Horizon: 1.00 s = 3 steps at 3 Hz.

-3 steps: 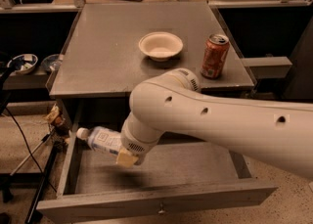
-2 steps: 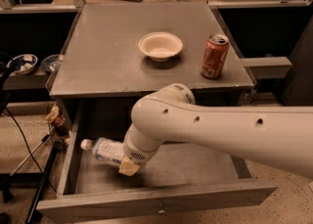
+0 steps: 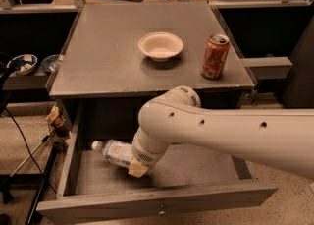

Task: Place blue plastic bottle into top drawer

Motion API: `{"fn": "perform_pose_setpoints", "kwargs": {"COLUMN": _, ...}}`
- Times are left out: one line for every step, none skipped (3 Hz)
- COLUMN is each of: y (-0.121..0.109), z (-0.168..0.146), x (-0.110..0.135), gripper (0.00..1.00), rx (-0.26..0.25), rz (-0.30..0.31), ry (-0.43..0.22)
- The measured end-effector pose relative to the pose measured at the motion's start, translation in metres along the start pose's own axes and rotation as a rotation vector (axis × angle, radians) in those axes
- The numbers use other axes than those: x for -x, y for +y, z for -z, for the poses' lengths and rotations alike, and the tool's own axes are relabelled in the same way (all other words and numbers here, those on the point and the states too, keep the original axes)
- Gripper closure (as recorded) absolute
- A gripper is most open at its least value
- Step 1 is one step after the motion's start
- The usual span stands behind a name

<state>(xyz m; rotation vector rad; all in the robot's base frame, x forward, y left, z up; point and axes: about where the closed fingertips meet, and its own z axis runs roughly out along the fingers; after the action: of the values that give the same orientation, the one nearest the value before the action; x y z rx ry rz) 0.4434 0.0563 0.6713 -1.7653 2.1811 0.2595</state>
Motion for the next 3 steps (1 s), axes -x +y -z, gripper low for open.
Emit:
{"fn": "perform_pose_setpoints", "kwargs": {"y": -0.006, "z": -0.003, "x": -0.027, "gripper": 1.0, "rx": -0.001, "rz": -0.026, "ry": 0.048}}
{"fn": "perform_pose_setpoints", "kwargs": {"y": -0.012, "z": -0.001, "x": -0.053, "gripper": 1.0, "rx": -0.006, "rz": -0.059, "ry": 0.087}}
{"fn": "perform_pose_setpoints", "kwargs": {"y": -0.024, "z": 0.006, "x": -0.073, "gripper": 1.0, "rx": -0.021, "rz": -0.077, "ry": 0.112}}
